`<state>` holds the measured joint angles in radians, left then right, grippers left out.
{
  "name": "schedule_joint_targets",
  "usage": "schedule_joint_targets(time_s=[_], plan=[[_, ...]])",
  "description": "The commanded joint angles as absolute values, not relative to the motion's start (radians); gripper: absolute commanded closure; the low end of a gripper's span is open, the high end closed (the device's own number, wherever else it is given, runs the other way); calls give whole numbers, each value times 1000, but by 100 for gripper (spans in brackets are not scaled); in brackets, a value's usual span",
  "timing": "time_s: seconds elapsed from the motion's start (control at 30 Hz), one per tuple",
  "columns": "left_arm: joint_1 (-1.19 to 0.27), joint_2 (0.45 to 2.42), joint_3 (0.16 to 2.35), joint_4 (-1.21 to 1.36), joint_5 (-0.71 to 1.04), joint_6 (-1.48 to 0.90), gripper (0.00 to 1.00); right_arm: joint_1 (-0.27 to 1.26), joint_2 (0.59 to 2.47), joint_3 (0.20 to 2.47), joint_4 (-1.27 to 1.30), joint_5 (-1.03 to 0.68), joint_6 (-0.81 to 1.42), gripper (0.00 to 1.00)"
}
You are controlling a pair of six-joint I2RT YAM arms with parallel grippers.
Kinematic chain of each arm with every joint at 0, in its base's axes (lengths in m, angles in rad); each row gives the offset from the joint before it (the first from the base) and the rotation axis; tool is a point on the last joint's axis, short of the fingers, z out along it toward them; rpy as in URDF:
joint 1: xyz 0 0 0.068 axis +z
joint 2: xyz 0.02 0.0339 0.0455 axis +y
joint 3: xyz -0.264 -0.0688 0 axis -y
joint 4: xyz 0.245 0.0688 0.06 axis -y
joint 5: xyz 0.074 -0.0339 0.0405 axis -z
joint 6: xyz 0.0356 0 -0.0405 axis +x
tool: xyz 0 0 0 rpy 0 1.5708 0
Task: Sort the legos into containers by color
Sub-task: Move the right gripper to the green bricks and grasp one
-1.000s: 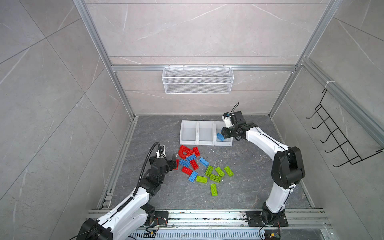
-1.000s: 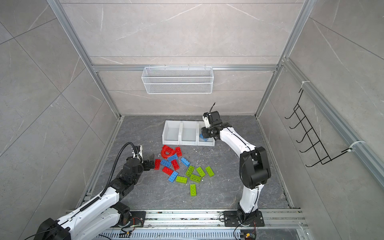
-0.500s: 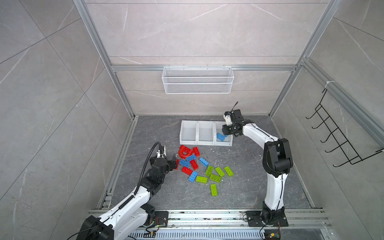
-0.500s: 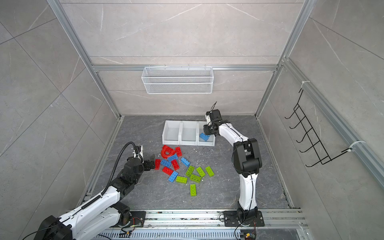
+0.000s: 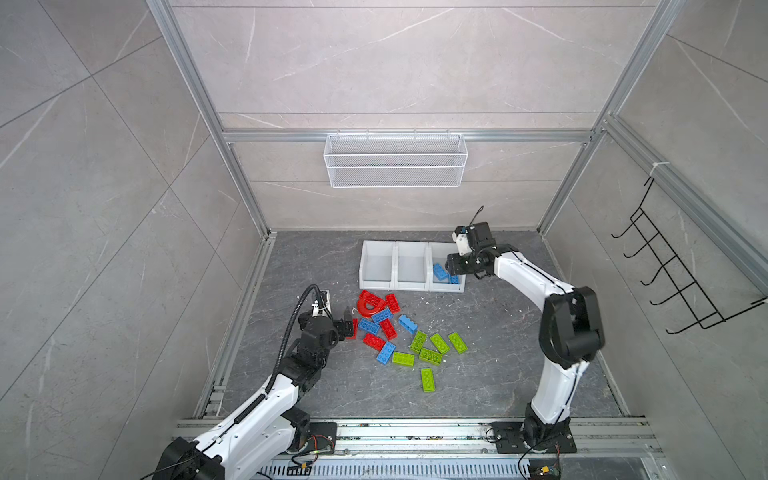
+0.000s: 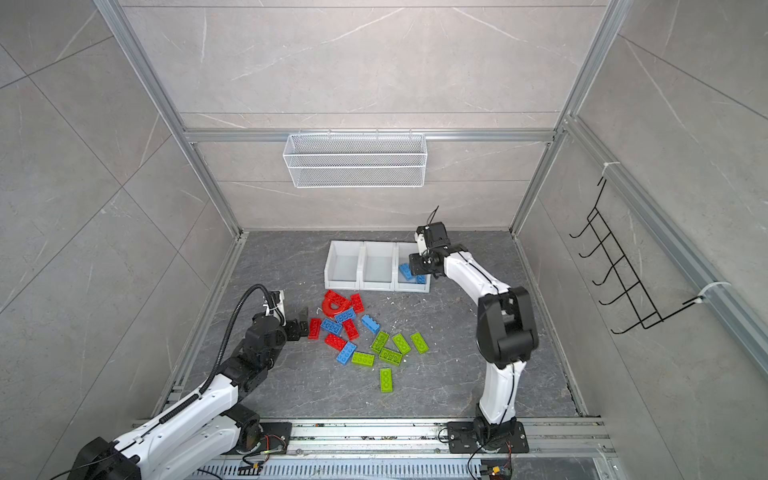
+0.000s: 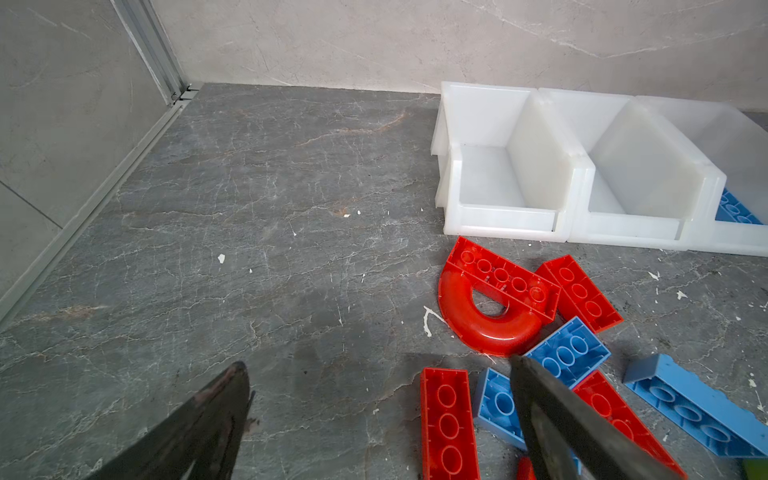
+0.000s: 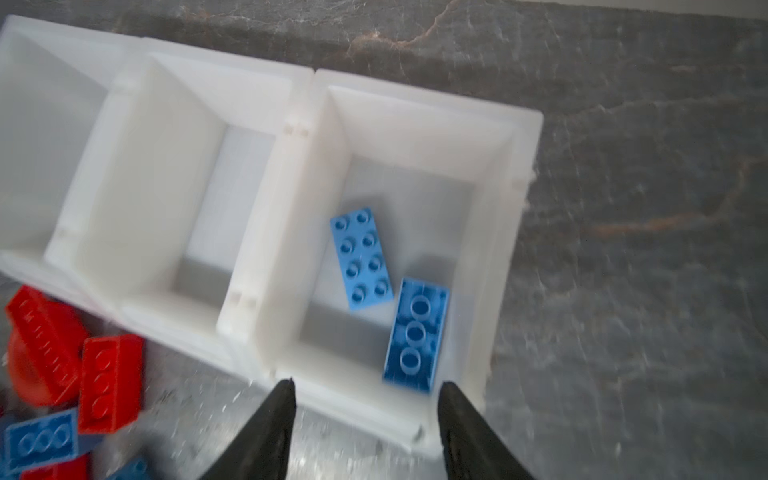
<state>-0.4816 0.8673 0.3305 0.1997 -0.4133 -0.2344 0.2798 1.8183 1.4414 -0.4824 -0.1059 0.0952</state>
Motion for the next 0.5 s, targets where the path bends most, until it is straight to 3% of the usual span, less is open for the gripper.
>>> schedule_joint_targets(time_s=[0.0,0.2,0.47], plan=[[-477,848,340,218,-423,-232,0,316,1611,1278,-562,-108,142,41],[-477,827,335,216,-417,-235,0,426,1419,1029,-694,-22,209,41],[-477,832,317,239,-416,-253,0,478,1451,959,-724,-30,221,41]])
